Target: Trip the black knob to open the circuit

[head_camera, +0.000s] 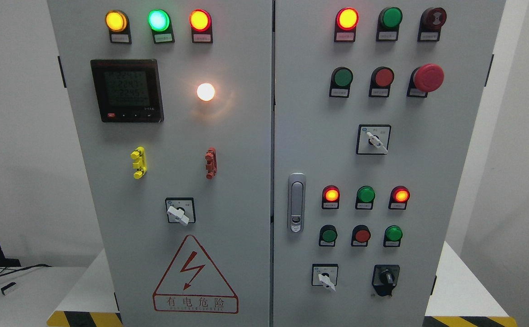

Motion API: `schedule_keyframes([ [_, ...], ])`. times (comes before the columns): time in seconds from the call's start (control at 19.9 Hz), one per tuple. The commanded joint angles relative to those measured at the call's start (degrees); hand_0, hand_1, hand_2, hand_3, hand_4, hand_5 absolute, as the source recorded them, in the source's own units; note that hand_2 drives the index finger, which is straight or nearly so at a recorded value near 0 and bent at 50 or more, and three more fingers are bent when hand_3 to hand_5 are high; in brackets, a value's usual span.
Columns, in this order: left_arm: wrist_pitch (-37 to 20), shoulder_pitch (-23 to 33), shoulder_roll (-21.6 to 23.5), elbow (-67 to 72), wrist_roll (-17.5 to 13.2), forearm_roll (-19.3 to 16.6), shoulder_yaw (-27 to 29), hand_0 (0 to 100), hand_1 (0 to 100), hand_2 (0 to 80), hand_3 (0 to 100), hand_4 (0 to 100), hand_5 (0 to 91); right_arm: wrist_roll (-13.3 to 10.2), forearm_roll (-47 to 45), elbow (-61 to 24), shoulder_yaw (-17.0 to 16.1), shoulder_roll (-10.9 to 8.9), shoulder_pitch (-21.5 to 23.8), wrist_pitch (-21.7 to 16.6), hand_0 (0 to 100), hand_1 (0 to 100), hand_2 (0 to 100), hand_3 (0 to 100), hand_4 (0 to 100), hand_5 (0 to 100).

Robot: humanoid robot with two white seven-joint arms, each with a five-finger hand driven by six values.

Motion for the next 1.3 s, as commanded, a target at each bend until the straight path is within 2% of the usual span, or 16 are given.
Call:
schedule_keyframes([
  [0.0, -0.05, 0.0, -0.06, 0.0, -0.01, -1.76, 0.0, 12, 39, 0.0, 0, 0, 0.0, -0.15, -0.03, -7.41, -3.39, -2.05, -8.38, 4.01, 11, 33, 24, 44, 41, 33],
  [0.25, -0.05, 0.0, -0.06, 0.0, -0.01, -1.76, 0.0, 12, 39, 0.0, 0, 0, 0.0, -0.15, -0.12, -6.89, -4.53, -2.22, -19.63, 12.71, 11, 35, 27, 46, 44, 37],
  [0.4, -0.05, 0.0, -0.06, 0.0, -0.01, -1.76, 0.0, 12, 39, 0.0, 0, 0, 0.0, -0.15, -0.12, -5.83, -4.36, -2.05, -24.55, 15.97, 11, 38, 31, 52, 51, 40],
  [0.55, -0.05, 0.0, 0.03, 0.0, -0.01, -1.76, 0.0, 12, 39, 0.0, 0, 0, 0.0, -0.15, -0.12, -4.43, -4.44, -2.05, -30.52, 19.74, 12, 39, 33, 53, 51, 42],
  [0.7, -0.05, 0.0, 0.03, 0.0, -0.01, -1.76, 0.0, 12, 39, 0.0, 0, 0, 0.0, -0.06, -0.12, -3.11, -4.53, -2.13, -35.54, 22.21, 13, 40, 34, 54, 52, 42],
  [0.95, -0.05, 0.0, -0.06, 0.0, -0.01, -1.76, 0.0, 12, 39, 0.0, 0, 0, 0.0, -0.06, -0.03, -0.91, -4.53, -2.05, -40.64, 24.32, 15, 41, 36, 58, 56, 44],
  [1.0, -0.05, 0.0, -0.06, 0.0, -0.01, -1.76, 0.0, 12, 39, 0.0, 0, 0, 0.0, 0.02, -0.03, -0.73, -4.53, -1.87, -41.96, 25.72, 15, 41, 36, 58, 56, 45],
  [1.1, -0.05, 0.0, 0.03, 0.0, -0.01, -1.76, 0.0, 12, 39, 0.0, 0, 0, 0.0, 0.11, -0.2, -0.47, -4.79, -1.96, -44.25, 27.74, 16, 44, 39, 69, 65, 55],
  [1.15, -0.05, 0.0, 0.03, 0.0, -0.01, -1.76, 0.0, 12, 39, 0.0, 0, 0, 0.0, 0.2, -0.2, -0.29, -4.8, -2.05, -44.86, 27.92, 16, 45, 40, 71, 66, 57],
  [1.25, -0.05, 0.0, 0.03, 0.0, -0.01, -1.76, 0.0, 12, 39, 0.0, 0, 0, 0.0, 0.2, -0.2, 0.41, -4.8, -2.05, -45.75, 27.93, 18, 50, 45, 80, 73, 70],
])
